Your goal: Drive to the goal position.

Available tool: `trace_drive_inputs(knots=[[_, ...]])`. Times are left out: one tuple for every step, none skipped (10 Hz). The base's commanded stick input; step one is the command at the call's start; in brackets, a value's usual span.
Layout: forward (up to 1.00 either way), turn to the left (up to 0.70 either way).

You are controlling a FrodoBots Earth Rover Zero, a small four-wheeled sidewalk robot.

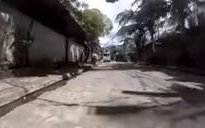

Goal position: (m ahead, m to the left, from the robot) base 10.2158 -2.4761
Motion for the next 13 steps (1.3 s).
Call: trace_drive_inputs(knots=[[0.85, 0.00], [0.85, 0.00], [0.85, 0.00], [0.85, 0.00], [0.85, -0.11], [0.85, -0.27], [0.85, -0.34], [0.85, -0.34], [0.85, -0.34], [0.85, -0.34], [0.85, 0.00], [0.85, 0.00], [0.85, 0.00]])
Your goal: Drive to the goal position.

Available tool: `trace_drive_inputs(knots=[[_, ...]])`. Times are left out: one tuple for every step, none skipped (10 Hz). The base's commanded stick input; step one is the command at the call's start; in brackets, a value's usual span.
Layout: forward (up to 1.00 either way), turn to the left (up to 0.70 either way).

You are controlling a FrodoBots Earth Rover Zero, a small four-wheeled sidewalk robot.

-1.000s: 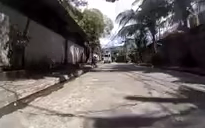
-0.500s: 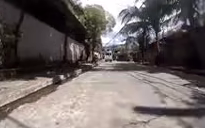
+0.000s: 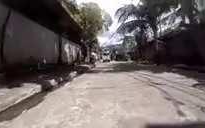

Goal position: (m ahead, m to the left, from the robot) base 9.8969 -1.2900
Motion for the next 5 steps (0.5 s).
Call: trace_drive_inputs(knots=[[0.85, 0.00], [0.85, 0.00], [0.85, 0.00], [0.85, 0.00], [0.85, 0.00]])
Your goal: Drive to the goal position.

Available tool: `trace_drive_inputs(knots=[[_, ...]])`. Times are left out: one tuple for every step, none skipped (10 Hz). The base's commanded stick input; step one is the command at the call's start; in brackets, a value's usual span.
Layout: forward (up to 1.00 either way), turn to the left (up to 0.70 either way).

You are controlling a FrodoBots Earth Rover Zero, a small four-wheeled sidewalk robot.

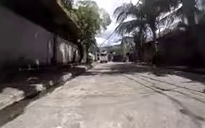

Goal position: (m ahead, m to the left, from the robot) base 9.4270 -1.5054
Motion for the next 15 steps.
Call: trace_drive_inputs(knots=[[0.85, 0.00], [0.85, 0.00], [0.85, 0.00], [0.85, 0.00], [0.85, 0.00], [0.85, 0.00], [0.85, 0.00], [0.85, 0.00], [0.85, 0.00], [0.85, 0.00], [0.85, 0.00], [0.85, 0.00], [0.85, -0.02], [0.85, -0.29], [0.85, -0.33]])
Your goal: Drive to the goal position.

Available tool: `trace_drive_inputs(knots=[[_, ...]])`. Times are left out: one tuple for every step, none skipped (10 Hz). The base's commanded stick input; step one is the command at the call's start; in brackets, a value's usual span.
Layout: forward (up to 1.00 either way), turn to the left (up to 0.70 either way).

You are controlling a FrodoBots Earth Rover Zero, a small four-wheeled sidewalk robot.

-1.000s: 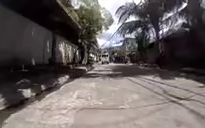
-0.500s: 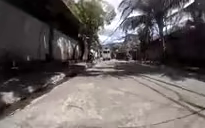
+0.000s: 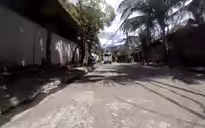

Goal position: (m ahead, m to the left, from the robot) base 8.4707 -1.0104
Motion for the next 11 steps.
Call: trace_drive_inputs(knots=[[0.85, -0.34], [0.85, -0.34], [0.85, -0.34], [0.85, -0.30], [0.85, -0.24], [0.85, -0.18], [0.85, -0.12], [0.85, -0.06], [0.85, 0.00], [0.85, 0.00], [0.85, 0.00]])
